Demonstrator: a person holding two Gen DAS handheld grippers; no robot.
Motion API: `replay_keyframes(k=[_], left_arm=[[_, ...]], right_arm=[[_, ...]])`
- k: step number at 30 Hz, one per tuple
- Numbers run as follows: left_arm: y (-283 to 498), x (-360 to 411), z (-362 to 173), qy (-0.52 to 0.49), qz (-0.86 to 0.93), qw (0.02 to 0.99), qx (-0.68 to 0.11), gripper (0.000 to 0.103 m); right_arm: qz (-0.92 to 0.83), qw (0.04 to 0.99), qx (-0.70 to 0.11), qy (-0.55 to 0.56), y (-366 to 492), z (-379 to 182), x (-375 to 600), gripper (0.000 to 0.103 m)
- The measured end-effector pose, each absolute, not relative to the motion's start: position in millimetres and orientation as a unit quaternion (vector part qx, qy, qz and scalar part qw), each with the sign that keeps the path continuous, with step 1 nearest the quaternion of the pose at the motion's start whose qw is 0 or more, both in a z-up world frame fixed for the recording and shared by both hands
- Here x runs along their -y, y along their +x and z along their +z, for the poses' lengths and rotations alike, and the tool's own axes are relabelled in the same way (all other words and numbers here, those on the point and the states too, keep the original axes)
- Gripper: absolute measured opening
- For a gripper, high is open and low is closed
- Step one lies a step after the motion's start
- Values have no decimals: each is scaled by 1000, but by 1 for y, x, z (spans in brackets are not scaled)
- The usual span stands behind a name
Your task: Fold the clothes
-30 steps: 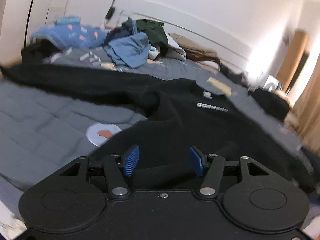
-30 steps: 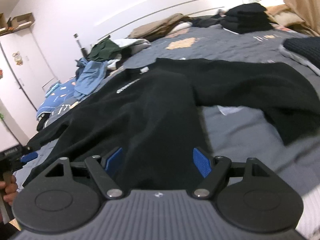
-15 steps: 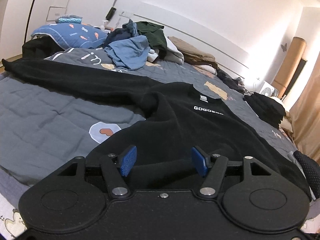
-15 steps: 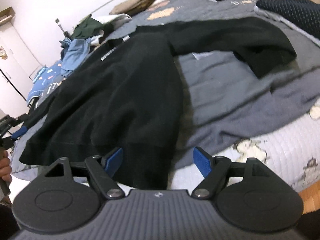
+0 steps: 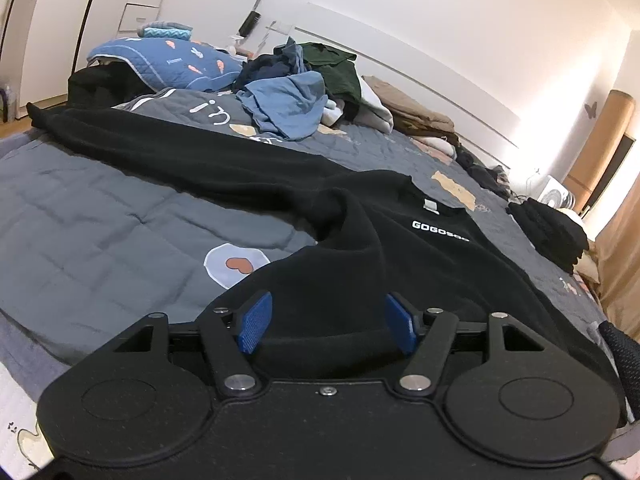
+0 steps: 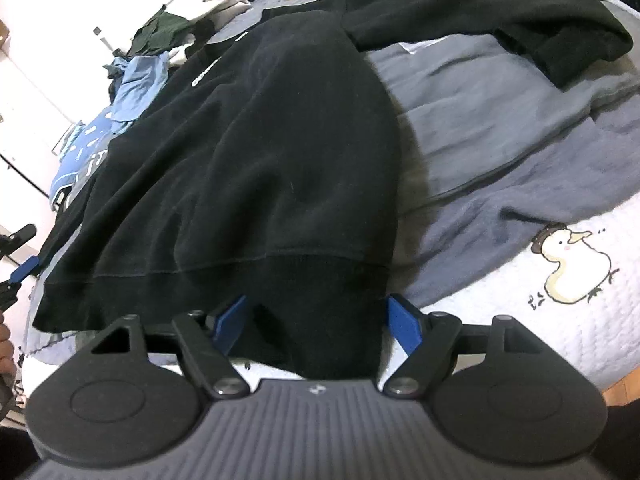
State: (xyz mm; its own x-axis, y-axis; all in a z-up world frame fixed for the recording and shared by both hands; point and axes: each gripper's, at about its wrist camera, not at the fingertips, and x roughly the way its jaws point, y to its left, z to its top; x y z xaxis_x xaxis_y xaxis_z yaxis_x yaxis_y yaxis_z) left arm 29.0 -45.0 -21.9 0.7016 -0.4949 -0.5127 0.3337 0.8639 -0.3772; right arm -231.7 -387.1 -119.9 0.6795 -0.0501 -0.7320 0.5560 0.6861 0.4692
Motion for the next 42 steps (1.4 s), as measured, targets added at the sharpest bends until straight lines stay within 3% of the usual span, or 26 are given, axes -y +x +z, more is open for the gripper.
replay_keyframes(k=[1,3,5,9,11,26,29,35,42], left_arm=[[29,45,-22,-128,-225,914,-313,62],[31,44,-22,-128,-221,914,-315,62],[32,42,-22,-130,-215,915,-316,62],[37,31,-16,-131,-199,921,-307,63],[41,23,-12,-126,-191,925,-305,69],[47,11,-18,-63,-195,910,-360,69],[45,21,-31,-19,-199,894,-401,69],[36,9,-53,-27,-224,855,-468,69],[33,13,-73,-21,-229,830,-507,69]], right_arm=[[-179,845,-354,358,-233,-119,387,68],[-176,845,-347,366,-235,-118,387,43],[-172,844,-340,376,-238,-116,389,29],[-133,847,-309,412,-248,-102,395,17],[-122,851,-289,421,-255,-92,397,15],[-152,863,-159,454,-315,-18,447,10],[-176,855,-177,455,-316,-27,456,10],[-192,831,-177,492,-314,-66,459,10],[-178,833,-164,497,-307,-67,461,10]])
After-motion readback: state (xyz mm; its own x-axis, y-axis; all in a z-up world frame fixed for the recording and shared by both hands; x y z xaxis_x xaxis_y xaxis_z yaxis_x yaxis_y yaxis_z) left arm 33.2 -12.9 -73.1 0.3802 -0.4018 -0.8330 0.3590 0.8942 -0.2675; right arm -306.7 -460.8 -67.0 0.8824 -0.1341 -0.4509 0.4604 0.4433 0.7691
